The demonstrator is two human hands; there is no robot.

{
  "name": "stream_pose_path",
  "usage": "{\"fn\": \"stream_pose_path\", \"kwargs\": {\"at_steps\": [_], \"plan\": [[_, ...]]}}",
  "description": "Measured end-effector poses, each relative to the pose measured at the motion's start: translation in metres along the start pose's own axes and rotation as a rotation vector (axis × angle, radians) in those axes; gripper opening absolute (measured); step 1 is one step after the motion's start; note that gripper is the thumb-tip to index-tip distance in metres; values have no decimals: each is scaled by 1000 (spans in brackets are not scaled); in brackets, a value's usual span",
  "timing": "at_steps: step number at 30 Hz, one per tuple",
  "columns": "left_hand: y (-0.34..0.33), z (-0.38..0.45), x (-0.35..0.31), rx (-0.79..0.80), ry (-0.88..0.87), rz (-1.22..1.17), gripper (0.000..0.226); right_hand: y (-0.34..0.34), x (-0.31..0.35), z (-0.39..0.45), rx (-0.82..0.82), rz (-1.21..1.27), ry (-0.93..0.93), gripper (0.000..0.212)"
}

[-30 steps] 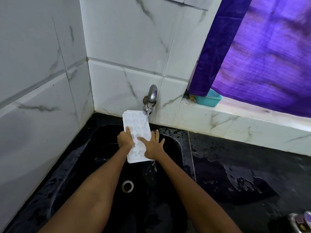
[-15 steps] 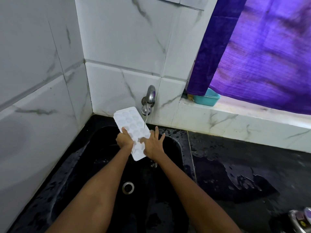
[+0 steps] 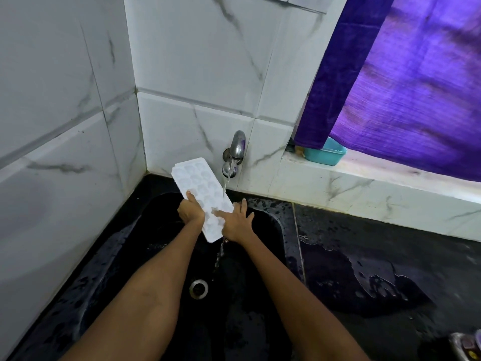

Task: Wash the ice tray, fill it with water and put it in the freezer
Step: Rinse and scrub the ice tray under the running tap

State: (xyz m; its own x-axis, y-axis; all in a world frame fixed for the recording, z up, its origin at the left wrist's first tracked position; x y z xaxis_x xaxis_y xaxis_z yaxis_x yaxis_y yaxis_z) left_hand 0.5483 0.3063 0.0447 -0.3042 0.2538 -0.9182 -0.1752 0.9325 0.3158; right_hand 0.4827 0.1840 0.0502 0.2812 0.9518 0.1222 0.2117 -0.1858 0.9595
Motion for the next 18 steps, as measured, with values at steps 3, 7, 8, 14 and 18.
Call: {"fn": "stream_pose_path", "kwargs": {"at_steps": [3, 7, 8, 14, 18], "plan": [[-7, -7, 3, 6, 3, -15, 57, 6, 4, 2, -86, -76, -58, 45], [-2, -2, -4, -21, 4, -13, 58, 0, 4, 3, -41, 39, -36, 54], [-1, 0, -5, -24, -4, -13, 58, 1, 2, 4, -39, 72, -29, 54], [-6, -8, 7, -36, 15, -59, 58, 5, 0, 6, -73, 6, 12, 50], [8, -1, 9, -96, 23, -94, 56, 7, -12, -7, -179, 132, 133, 44]]}}
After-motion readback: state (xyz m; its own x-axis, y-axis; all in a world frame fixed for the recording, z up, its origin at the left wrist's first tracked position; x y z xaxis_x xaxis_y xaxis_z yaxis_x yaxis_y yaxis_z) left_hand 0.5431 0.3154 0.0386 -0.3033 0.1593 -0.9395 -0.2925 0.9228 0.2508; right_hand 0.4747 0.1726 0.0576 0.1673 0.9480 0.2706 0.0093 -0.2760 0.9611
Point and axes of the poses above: each hand's wrist, its own z-axis towards the middle knuckle, its own y-axis out of the back of the hand, x = y × z, the point moved 7 cm from there along z, towards the middle knuckle, and after that the axes turned 3 degrees about -y, right-handed, at the moved point
